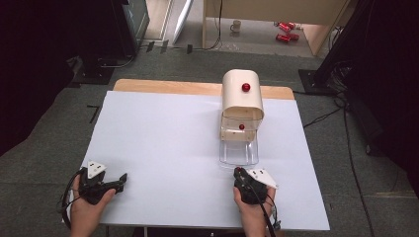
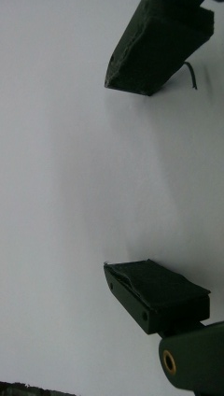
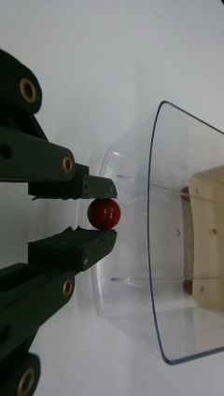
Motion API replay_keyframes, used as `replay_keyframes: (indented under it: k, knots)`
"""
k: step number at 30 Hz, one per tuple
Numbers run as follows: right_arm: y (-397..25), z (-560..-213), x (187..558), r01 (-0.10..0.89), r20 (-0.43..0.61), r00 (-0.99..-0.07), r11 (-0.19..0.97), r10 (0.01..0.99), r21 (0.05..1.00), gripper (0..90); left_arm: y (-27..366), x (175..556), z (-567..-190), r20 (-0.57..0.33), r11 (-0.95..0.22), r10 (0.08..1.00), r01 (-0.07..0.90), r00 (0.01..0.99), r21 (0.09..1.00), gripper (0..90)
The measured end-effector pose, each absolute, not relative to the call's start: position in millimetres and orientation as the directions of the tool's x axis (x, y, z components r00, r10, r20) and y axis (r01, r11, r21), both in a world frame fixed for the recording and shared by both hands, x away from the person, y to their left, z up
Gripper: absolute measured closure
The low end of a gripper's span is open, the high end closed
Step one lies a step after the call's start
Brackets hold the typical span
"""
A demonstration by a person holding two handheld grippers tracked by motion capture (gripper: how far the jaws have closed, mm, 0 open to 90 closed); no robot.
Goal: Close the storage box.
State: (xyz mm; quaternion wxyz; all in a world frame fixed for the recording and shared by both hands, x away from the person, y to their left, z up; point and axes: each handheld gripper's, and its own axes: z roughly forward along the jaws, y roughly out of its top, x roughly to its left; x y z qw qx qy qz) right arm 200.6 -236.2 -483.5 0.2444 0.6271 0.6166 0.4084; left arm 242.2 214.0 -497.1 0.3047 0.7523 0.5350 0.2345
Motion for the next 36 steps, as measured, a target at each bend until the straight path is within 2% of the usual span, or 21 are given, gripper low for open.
replay_keyframes:
  k: [36]
  knots:
    - [-239,-462,245,0.539,0.163,-0.100,-0.084,0.982,0.838,78.0,214,242,-497,0.027,-0.243,0.948,0.662,0.318,0.709,10.5]
